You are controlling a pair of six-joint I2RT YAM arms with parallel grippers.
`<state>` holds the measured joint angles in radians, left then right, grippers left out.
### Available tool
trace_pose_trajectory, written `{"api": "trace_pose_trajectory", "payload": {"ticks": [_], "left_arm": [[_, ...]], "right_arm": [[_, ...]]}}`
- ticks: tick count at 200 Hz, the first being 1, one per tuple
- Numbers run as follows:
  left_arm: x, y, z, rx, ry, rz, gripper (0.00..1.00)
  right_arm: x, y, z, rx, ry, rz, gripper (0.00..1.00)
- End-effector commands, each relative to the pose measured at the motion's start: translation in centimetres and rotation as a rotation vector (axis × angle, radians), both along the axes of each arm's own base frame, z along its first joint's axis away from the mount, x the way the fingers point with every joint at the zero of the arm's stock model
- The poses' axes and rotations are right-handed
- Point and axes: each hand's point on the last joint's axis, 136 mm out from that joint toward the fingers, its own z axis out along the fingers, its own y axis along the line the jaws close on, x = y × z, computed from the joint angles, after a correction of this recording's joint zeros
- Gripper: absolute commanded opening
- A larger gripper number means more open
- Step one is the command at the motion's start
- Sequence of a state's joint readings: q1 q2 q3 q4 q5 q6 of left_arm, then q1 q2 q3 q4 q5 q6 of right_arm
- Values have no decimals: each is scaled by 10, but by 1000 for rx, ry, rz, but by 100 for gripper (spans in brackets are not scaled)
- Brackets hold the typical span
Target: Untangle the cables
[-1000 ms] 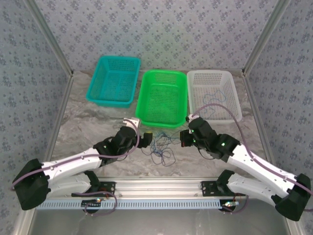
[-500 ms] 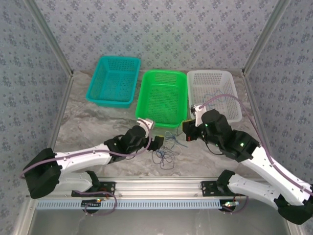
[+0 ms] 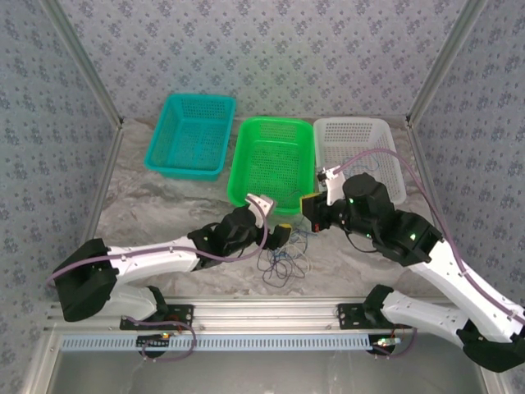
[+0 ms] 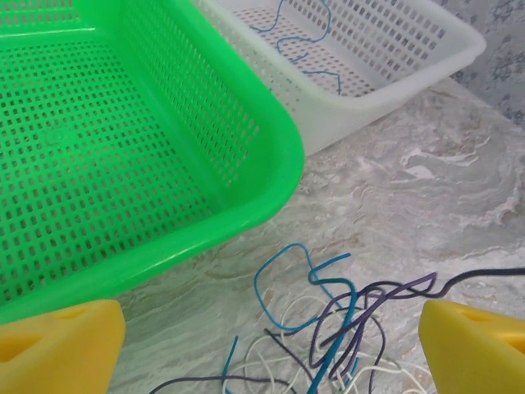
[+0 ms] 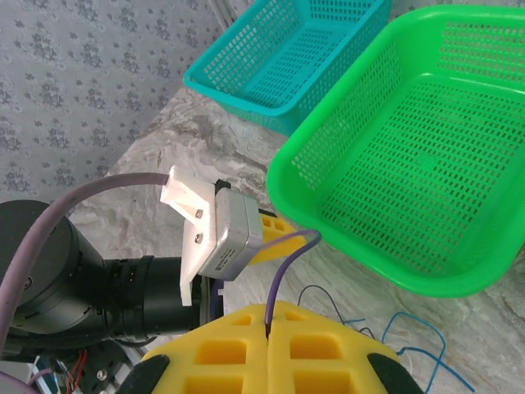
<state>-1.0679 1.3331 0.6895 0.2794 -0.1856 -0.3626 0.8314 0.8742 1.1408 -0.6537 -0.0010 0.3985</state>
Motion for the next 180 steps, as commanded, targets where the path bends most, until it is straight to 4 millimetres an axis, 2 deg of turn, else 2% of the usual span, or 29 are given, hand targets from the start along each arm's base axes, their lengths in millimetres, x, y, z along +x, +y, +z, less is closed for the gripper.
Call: {"api": "trace_pose_trajectory", "payload": {"ticks": [1,35,72,110,139,158,180], "left_arm": [[0,-18,22,-77,-39,-43,92],[-5,-30,20,-120,-21,-88,92],[-7,-37,24,-151,-39,-102,92],[3,-43,36,-160,-105,-44,92],[14,-53,38,-112,-145,0,92],[19,-63,30,-61,-137,-1,85],[22,-70,8,7,-90,-3,73]], "right_arm": [[0,-1,11,65,-41,-1,0],[7,1,19,142,-89,-32,0],[8,13,25,209,-87,-2,0],[4,24,38,288,-89,43,0],[-3,32,49,320,-77,91,0],[-7,32,54,327,-82,103,0],[-13,27,71,351,-115,109,0]]}}
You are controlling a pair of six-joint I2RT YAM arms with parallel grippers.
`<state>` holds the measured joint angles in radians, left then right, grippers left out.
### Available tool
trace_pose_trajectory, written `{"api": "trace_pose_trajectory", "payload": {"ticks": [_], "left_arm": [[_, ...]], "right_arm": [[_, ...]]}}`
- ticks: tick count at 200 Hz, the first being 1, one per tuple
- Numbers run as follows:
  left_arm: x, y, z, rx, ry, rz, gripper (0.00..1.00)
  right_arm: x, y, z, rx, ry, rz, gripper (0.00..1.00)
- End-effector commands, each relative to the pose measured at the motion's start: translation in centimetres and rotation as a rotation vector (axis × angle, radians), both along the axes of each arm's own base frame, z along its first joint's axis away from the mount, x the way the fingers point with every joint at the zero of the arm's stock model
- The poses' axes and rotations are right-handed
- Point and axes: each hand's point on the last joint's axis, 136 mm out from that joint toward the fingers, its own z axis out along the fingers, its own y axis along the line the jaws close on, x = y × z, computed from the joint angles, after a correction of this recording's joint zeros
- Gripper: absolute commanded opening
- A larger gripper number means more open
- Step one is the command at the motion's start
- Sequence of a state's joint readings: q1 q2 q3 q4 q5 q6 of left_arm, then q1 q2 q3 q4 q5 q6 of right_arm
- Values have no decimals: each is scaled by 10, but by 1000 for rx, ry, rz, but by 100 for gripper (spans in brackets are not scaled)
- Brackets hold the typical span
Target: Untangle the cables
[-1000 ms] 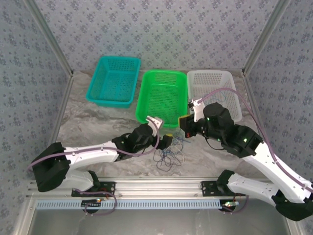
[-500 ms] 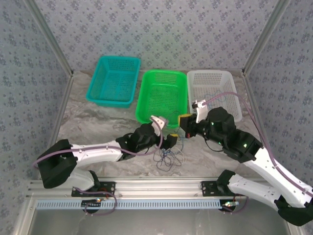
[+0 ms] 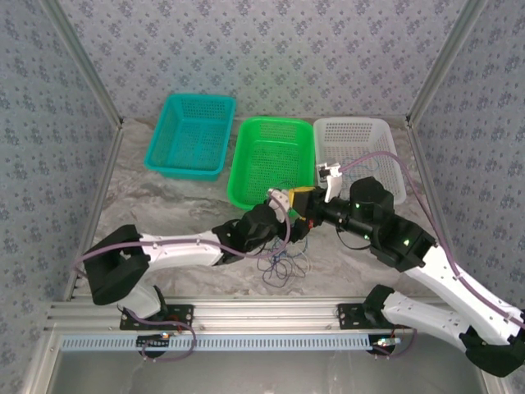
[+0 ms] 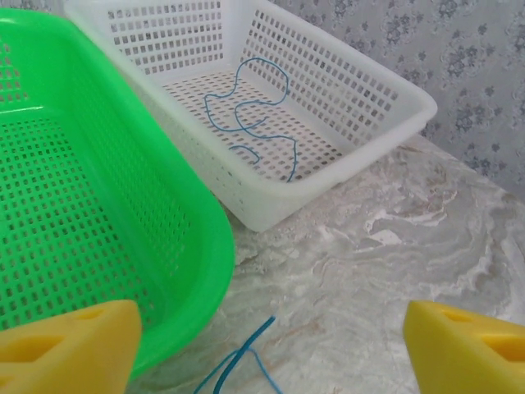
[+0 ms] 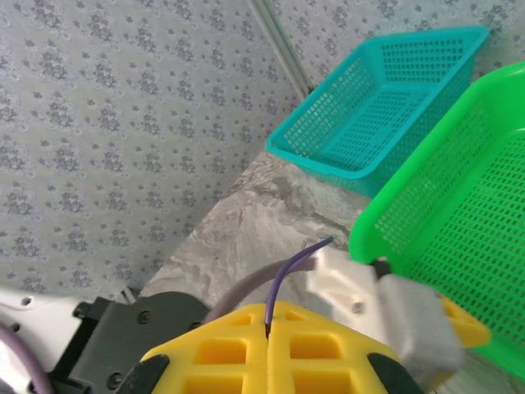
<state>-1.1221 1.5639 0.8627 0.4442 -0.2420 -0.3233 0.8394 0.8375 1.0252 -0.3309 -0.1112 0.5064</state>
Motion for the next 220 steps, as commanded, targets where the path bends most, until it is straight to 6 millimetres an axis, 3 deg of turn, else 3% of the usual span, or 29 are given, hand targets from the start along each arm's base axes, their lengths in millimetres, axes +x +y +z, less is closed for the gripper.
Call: {"api": "trace_pose_trajectory", "payload": {"ticks": [1,28,31,36,68,116,153,182,220], "left_arm": [[5,-7,-12,69,7,16,73],[0,-2,-37,71,56,23,69],[0,-1,-40,72,61,27,69],[0,1,-44,78,69,33,69],[-5,7,-71,145,118,34,69],[-9,22,-96,220,148,64,69],[-7,31,-98,222,149,98,69],[-6,37,-90,202,139,124,69],[-8,63,-69,121,115,192,75]], "right_arm": [[-11,-3,39,83,-62,29,0],[-13,-21,67,61,-131,-22,0],[-15,-24,80,76,-154,-26,0],[-16,-26,85,75,-167,-26,0],[-21,-27,116,88,-236,-3,0],[-21,-38,155,65,-349,-38,0],[-22,-47,183,71,-418,-64,0],[-13,-38,175,33,-398,-61,0],[-8,-37,173,33,-394,-72,0]]}}
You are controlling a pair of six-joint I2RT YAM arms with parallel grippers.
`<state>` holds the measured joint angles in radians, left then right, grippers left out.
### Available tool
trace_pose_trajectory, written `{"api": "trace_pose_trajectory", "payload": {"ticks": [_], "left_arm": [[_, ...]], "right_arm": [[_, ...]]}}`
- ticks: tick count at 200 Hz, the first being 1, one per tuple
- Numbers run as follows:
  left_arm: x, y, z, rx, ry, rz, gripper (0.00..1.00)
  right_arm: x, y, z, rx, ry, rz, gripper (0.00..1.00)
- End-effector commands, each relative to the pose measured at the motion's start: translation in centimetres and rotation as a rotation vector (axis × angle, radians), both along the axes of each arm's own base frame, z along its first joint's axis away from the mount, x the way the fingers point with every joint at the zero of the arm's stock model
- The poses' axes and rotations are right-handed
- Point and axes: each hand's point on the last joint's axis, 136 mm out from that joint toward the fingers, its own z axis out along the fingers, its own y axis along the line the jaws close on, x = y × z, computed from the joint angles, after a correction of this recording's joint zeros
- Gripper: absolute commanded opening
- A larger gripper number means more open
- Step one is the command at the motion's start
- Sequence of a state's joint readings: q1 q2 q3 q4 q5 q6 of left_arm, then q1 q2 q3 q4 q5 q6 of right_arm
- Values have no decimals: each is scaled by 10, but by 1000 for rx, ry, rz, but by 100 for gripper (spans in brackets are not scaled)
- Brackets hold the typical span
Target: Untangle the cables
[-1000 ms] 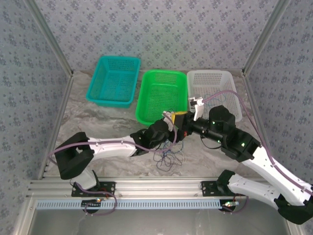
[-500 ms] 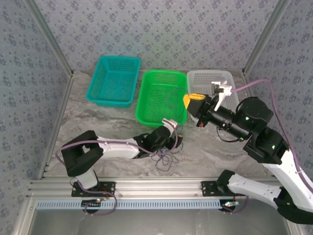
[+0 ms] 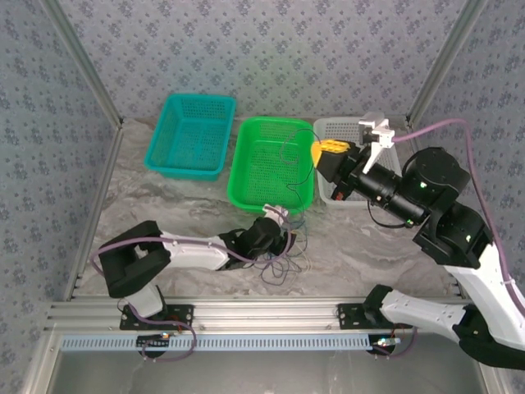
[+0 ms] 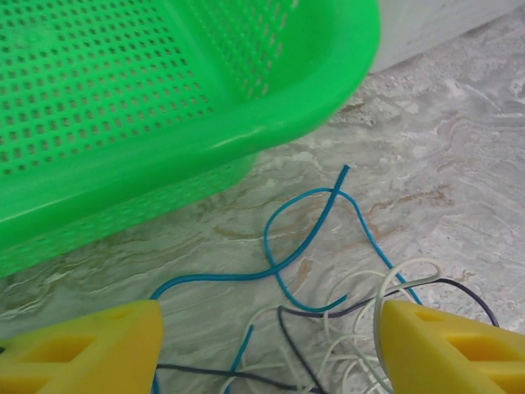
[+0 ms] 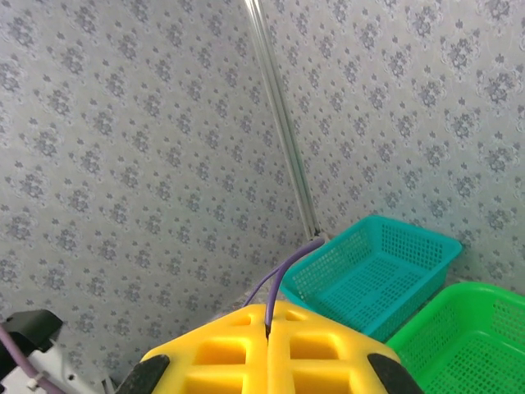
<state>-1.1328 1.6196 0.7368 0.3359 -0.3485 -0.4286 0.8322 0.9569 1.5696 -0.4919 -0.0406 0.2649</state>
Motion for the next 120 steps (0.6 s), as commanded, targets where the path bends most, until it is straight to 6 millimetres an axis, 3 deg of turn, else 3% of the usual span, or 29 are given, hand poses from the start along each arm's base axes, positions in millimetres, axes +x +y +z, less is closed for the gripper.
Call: {"api": "trace_pose_trajectory", "payload": {"ticks": [1,49,82,120], "left_arm": [[0,17,30,-92,-46,64,75],[-7,51,75,-230,-113,119,85],[-6,90,83,-243,-147,234,91],[-10,117,100,-354,-177,290,95]], "right_arm": [[3,-4,4,-7,-21,-20,0],[10,-5,0,-13,-14,-44,0],[20,-4,-9,-14,11,-64,0],[26,3,-15,-20,28,-53,0]]}}
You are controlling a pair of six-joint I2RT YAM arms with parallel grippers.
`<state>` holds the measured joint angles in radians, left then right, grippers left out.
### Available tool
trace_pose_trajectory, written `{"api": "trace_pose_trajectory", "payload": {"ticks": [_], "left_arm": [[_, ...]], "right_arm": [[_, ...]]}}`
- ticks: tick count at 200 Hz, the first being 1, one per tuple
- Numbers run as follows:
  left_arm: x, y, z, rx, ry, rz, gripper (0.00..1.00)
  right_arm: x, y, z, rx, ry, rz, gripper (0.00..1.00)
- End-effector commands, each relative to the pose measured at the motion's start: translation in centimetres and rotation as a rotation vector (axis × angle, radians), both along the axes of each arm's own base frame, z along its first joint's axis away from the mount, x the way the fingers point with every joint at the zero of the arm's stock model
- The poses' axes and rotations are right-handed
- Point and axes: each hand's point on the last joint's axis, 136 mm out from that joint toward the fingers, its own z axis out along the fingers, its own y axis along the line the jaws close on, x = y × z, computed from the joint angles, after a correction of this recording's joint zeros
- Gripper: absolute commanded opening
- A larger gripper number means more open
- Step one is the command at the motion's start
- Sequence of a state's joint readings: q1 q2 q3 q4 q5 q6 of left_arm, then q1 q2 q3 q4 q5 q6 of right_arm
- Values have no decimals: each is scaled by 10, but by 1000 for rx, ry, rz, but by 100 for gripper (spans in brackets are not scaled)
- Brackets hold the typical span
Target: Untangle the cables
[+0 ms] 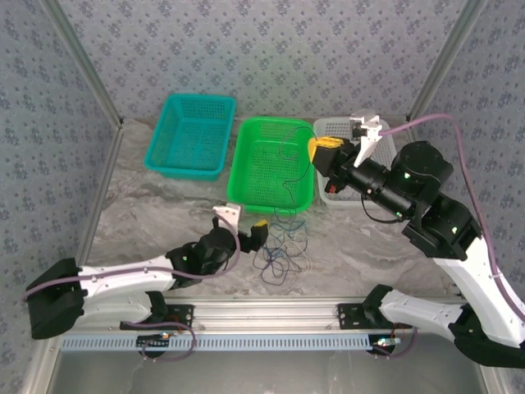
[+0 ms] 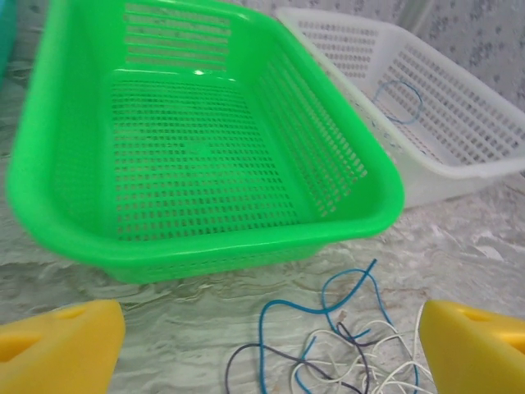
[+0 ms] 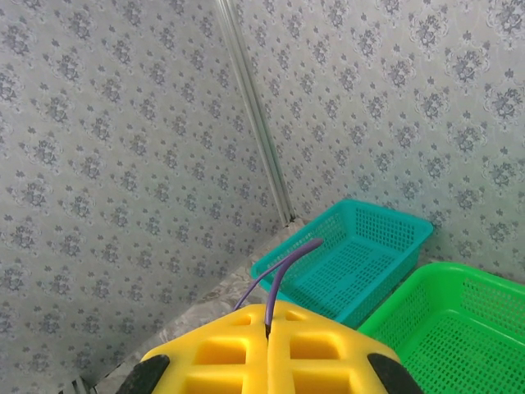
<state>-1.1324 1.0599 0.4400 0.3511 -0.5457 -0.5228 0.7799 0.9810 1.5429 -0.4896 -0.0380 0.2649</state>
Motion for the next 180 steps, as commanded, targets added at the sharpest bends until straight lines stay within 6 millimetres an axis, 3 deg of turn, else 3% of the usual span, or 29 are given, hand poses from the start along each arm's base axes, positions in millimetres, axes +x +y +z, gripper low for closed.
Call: {"api": "trace_pose_trajectory", "payload": {"ticks": [1,33,87,123,180], "left_arm": [[1,20,14,-81,-24,74,95],[-2,21,26,-209,19,5,96],[-12,-11,42,-412,131,-162,95],[-17,-25,55,-473,142,-234,90],[-19,-27,64,-504,127,-260,84]], "right_arm": [[4,3,2,16,-6,2,0],[11,6,0,13,-2,-8,0],[23,14,-8,-6,-1,-13,0],[29,21,-10,-17,-1,-3,0],[34,24,-12,-15,9,-1,0]]}}
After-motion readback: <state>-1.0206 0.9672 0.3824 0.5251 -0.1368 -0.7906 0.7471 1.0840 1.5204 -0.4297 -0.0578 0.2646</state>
